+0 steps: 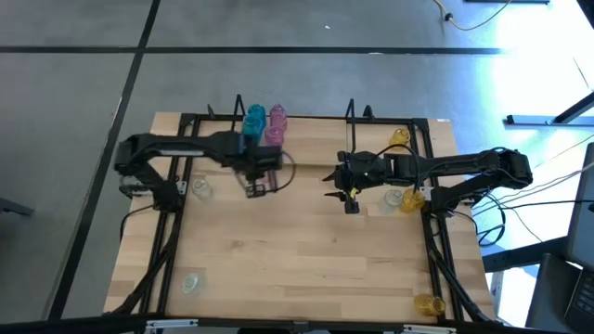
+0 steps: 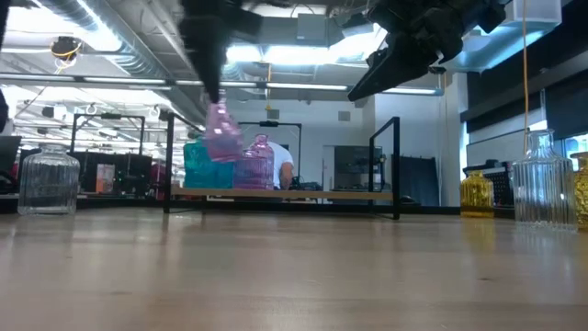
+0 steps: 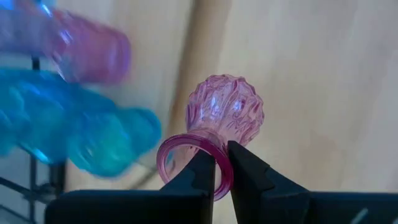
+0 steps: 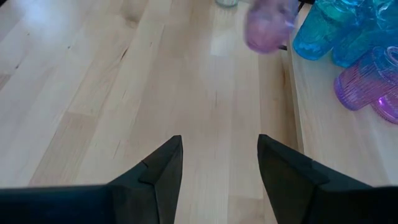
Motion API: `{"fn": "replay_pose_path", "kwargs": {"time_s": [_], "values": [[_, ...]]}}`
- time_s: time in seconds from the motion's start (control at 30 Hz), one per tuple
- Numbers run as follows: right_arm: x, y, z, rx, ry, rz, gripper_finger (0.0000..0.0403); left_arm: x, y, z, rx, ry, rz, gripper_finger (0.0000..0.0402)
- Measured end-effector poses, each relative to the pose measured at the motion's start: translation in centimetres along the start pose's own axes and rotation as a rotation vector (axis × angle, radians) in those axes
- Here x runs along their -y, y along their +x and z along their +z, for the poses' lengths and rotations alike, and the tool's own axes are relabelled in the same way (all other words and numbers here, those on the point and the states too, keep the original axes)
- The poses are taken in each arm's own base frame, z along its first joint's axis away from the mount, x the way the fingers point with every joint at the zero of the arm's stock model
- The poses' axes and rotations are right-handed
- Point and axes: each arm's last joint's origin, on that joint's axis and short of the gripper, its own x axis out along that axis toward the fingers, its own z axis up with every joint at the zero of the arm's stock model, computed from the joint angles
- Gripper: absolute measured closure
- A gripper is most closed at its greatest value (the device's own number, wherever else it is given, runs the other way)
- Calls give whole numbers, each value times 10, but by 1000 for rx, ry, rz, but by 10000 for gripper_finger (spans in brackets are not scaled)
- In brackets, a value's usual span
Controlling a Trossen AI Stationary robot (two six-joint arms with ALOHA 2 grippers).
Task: Sort vases onto shelf
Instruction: Put the pink vase on the shelf aligned with the other pink vases
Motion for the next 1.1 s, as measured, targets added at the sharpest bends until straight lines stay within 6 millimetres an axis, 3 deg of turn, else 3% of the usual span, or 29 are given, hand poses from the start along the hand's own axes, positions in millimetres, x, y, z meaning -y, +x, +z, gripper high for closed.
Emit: {"fn": "replay_pose_path", "kwargs": {"time_s": [0.23,0.5,0.67,0.9,1.1], "values": [[0,0,0,2,0,12,212,-35,17,46,-37,25,29,377],[0,0,0,1,0,12,212,-71,56,55,-149,45,37,377],[0,0,0,2,0,12,212,-77,72,57,-175,59,28,377],[0,0,0,1,0,12,212,-79,76,58,-179,56,44,374],[0,0,0,1,0,12,212,-77,76,59,-171,52,40,325]]}}
